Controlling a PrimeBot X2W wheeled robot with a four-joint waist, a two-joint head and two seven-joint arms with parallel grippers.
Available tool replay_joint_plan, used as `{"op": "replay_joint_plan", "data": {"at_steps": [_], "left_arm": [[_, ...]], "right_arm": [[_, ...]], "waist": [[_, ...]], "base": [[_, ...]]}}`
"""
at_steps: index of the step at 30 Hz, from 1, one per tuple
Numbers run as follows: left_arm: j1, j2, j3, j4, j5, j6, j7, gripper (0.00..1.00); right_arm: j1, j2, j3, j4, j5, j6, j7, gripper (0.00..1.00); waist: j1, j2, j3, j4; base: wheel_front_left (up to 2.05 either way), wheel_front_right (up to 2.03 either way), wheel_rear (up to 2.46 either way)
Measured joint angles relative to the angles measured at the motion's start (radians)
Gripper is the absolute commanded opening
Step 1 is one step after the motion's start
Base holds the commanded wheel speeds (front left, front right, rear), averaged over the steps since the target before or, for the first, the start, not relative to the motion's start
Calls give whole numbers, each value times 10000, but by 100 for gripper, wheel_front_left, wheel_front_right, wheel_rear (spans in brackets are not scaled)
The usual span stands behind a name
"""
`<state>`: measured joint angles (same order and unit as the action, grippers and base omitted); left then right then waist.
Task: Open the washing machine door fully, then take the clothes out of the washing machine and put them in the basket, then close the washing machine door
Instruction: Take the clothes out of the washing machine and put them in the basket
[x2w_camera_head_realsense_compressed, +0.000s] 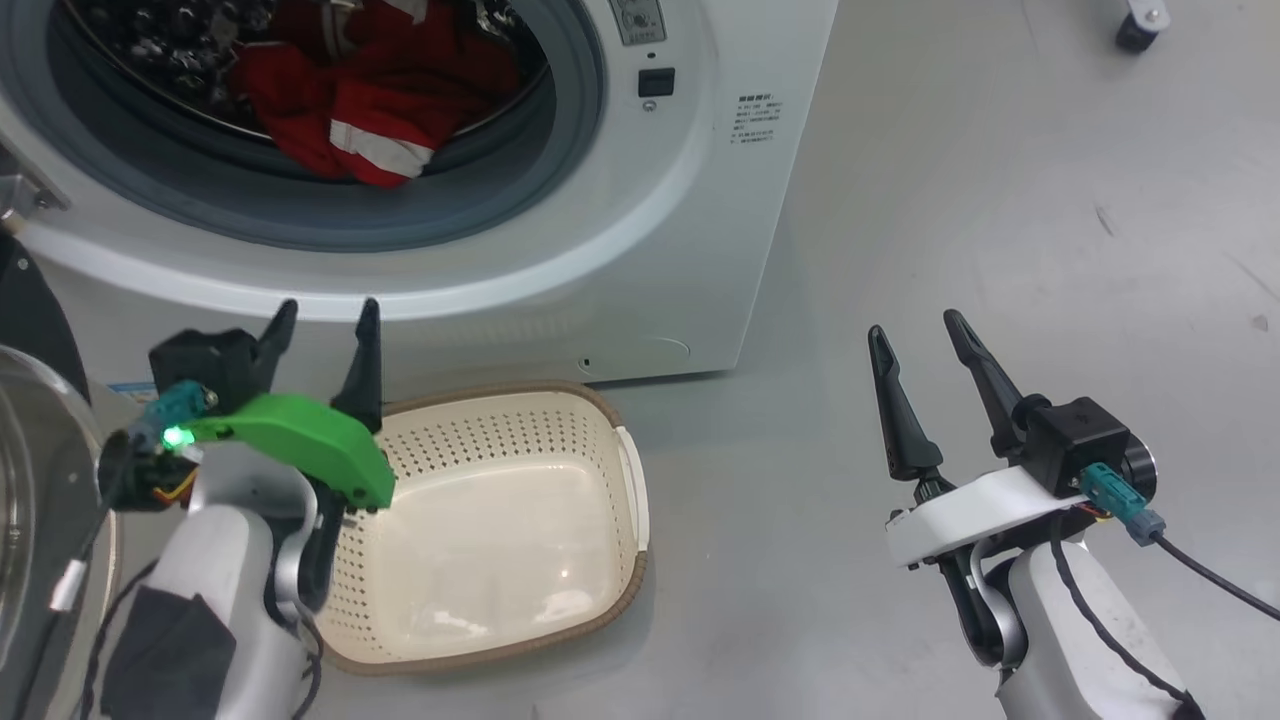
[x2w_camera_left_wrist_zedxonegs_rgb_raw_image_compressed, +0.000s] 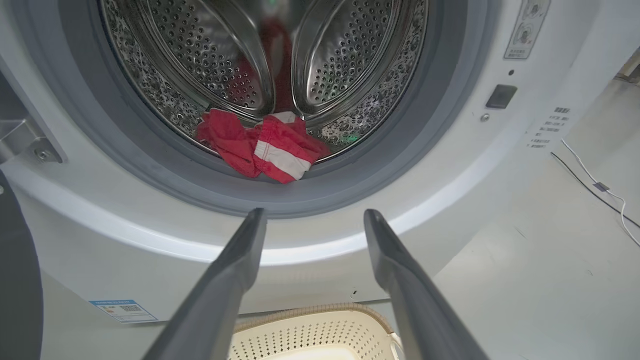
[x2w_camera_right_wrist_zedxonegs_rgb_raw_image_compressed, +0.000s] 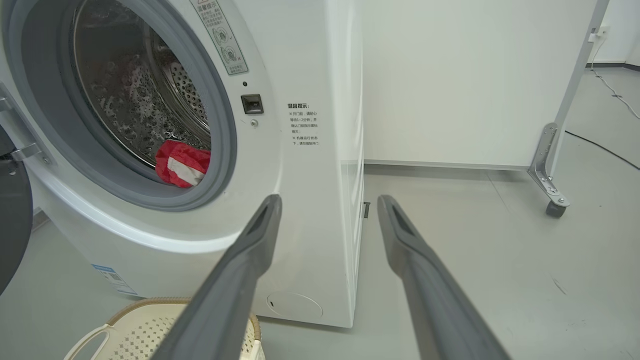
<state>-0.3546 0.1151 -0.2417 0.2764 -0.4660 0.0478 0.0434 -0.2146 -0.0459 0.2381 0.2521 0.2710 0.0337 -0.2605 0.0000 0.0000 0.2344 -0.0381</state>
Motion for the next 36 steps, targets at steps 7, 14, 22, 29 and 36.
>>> {"op": "replay_joint_plan", "data": {"at_steps": [7,14,22,29,36], "left_arm": [[-1630,-10,378,759,-82,12,299,100],[-3204,464,769,1377,-88,12,644,100],[-5028,1427,1158,2059,-61,-65,920,100],[-6059,1902,1323,2499,104,-125,974,100],[-6636,2282,1605,3110,102,-155,963,100]], "right_arm": [[-542,-29,305,-201,23,-25,-2,100],[-1126,-44,784,-462,395,-61,-2,100],[-1689,-59,1333,-685,830,-184,-2,100],[-2066,-67,1557,-796,1028,-291,-2,100],[-2291,-65,1639,-800,1162,-460,-2,100]], "waist": [[0,0,917,-319],[1,0,1863,-751],[3,0,2989,-1469],[2,0,3682,-2083],[2,0,4189,-2639]], "base": [[0,0,0],[0,0,0],[0,0,0],[0,0,0],[0,0,0]]}}
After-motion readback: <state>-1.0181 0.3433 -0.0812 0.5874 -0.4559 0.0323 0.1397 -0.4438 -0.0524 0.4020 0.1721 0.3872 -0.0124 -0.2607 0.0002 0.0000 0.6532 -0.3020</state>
